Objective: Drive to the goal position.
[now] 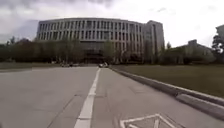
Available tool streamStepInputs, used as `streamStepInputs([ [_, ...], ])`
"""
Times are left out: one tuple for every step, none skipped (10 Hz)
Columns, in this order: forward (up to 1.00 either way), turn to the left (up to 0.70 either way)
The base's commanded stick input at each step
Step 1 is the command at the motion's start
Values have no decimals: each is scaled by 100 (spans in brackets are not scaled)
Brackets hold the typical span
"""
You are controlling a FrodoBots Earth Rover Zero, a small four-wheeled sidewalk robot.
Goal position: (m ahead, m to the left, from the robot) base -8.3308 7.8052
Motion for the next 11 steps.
streamStepInputs([
  [100, 0],
  [100, 0],
  [100, 0],
  [100, 0],
  [100, 0],
  [100, 0],
  [100, 0],
  [100, 0],
  [100, 0],
  [100, 0],
  [100, 0],
])
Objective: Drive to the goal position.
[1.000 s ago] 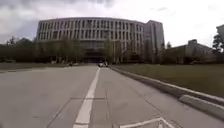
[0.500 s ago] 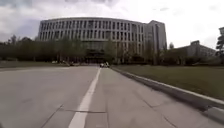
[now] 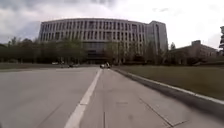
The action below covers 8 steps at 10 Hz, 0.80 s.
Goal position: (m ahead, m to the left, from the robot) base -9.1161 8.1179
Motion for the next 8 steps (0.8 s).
streamStepInputs([
  [100, 0],
  [100, 0],
  [100, 0],
  [100, 0],
  [100, 0],
  [100, 0],
  [100, 0],
  [100, 0],
])
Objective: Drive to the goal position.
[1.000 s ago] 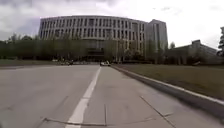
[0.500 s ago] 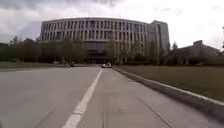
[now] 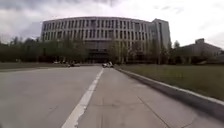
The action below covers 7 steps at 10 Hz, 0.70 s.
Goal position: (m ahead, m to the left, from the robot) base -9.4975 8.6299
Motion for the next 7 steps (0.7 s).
streamStepInputs([
  [100, 0],
  [100, 0],
  [100, 0],
  [100, 0],
  [100, 0],
  [100, 0],
  [100, 14],
])
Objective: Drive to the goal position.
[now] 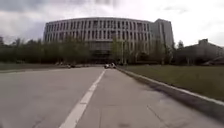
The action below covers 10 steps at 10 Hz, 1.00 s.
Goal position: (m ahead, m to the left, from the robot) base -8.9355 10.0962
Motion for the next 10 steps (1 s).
streamStepInputs([
  [100, 27],
  [100, 27],
  [100, 27],
  [100, 27],
  [100, 27],
  [100, 27],
  [0, 45],
  [0, 45],
  [0, 45],
  [0, 45],
])
